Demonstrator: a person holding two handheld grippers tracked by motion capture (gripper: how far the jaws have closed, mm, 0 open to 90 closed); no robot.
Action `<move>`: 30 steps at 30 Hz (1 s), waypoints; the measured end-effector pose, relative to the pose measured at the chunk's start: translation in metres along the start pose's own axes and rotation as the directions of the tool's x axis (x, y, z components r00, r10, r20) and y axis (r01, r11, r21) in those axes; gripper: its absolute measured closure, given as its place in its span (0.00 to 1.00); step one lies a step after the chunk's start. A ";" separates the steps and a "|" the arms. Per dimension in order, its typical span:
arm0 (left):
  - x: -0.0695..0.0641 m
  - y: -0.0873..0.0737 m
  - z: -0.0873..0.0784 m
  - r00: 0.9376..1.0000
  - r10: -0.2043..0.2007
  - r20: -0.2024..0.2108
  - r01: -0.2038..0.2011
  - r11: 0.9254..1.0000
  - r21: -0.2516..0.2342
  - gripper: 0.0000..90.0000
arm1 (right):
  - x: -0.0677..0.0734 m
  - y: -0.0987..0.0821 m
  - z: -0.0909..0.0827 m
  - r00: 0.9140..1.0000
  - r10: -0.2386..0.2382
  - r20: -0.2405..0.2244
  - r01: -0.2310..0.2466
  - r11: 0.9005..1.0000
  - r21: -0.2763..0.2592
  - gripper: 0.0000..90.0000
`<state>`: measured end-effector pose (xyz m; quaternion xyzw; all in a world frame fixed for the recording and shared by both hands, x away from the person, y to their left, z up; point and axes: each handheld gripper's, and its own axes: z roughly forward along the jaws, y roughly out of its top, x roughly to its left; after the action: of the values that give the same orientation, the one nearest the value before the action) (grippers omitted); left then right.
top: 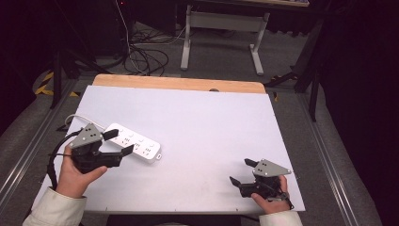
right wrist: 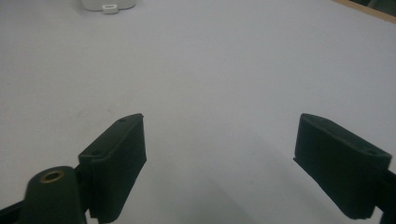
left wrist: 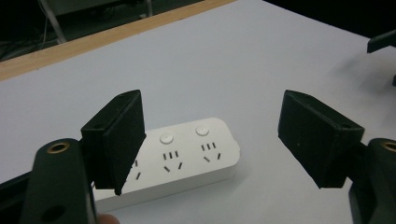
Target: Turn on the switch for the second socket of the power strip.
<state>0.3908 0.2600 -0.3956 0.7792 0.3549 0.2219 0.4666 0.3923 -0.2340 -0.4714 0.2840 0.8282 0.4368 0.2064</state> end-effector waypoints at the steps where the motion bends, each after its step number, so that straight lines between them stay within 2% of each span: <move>1: -0.002 -0.002 0.000 1.000 0.016 -0.002 -0.016 1.000 0.003 0.25 | 0.000 0.000 0.000 1.000 -0.003 -0.004 0.003 1.000 0.001 0.17; 4: -0.007 -0.008 0.000 0.998 0.057 -0.009 -0.057 0.998 -0.002 0.23 | 0.001 0.000 0.000 1.000 -0.010 -0.014 0.010 1.000 0.004 0.15; 7: -0.010 -0.014 0.000 0.998 0.067 -0.005 -0.067 0.998 -0.021 0.21 | 0.001 0.000 0.000 1.000 -0.010 -0.020 0.010 1.000 0.001 0.15; 12: -0.006 -0.027 -0.002 1.000 0.013 0.019 -0.013 0.999 -0.048 0.20 | 0.001 0.000 0.000 0.999 -0.010 -0.033 0.010 1.000 0.003 0.13; 17: 0.001 -0.039 -0.001 0.998 -0.044 0.044 0.046 0.998 -0.052 0.19 | 0.000 0.000 -0.001 0.998 -0.006 -0.065 0.007 1.000 0.013 0.11; 19: 0.002 -0.043 -0.001 0.998 -0.055 0.044 0.057 0.997 -0.049 0.19 | 0.000 0.000 -0.001 0.997 -0.002 -0.071 0.003 1.000 0.008 0.11; 26: 0.002 -0.058 0.001 1.000 -0.006 0.024 0.006 1.000 -0.003 0.18 | 0.000 -0.001 -0.001 0.997 -0.001 -0.075 0.002 1.000 0.007 0.11; 30: 0.003 -0.065 0.004 0.999 -0.016 0.028 0.016 1.000 0.003 0.18 | -0.001 -0.001 -0.001 0.997 0.003 -0.078 -0.002 1.000 0.007 0.11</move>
<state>0.3726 0.2801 -0.4552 0.7800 0.3547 0.2067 0.4724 0.3917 -0.2358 -0.4715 0.2684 0.8368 0.4450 0.1723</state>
